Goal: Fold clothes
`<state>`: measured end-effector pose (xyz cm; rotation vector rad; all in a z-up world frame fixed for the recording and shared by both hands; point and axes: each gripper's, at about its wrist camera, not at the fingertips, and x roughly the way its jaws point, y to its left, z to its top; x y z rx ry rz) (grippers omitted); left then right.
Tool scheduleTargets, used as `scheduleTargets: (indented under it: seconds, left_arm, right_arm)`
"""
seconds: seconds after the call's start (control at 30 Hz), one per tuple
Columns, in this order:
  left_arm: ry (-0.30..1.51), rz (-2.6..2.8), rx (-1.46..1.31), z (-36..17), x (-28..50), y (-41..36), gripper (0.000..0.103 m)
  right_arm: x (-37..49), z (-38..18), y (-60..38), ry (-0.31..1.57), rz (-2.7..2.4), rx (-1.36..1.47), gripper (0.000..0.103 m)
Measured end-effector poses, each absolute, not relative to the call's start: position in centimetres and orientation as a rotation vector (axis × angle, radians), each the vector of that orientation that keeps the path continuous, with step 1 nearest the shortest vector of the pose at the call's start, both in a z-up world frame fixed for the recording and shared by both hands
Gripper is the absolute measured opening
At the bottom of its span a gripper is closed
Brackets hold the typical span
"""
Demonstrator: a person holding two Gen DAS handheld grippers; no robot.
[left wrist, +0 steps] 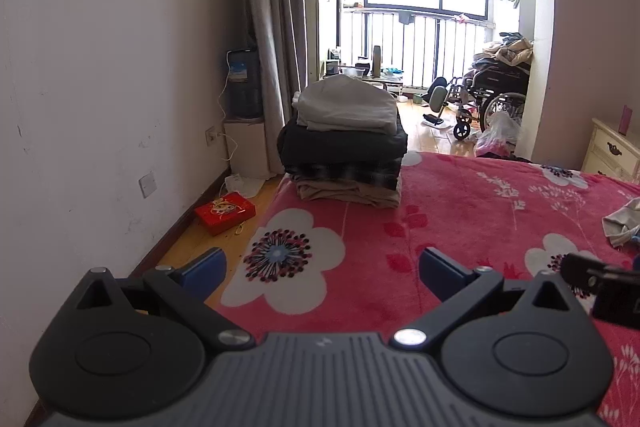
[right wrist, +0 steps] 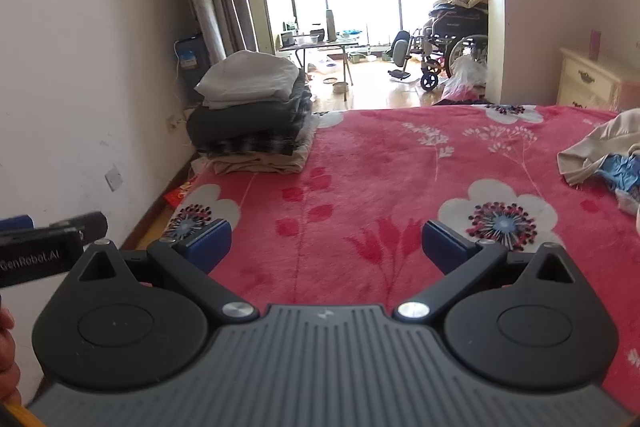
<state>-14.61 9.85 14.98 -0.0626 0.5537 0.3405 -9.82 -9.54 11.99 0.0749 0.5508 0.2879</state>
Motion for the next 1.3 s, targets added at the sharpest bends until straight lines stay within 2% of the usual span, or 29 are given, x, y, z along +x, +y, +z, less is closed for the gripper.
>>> scheduleTargets:
  seconds: [0.37, 1.3]
  left_arm:
    - [0.56, 0.392, -0.061, 14.1, -12.6, 10.5, 0.103]
    - [0.57, 0.393, 0.007, 13.5, -12.6, 9.7, 0.103]
  right_arm:
    - [-7.3, 12.2, -7.6, 0.569, 0.251, 0.057, 0.102]
    - [-7.3, 11.6, -5.7, 0.58, 0.249, 0.007, 0.102]
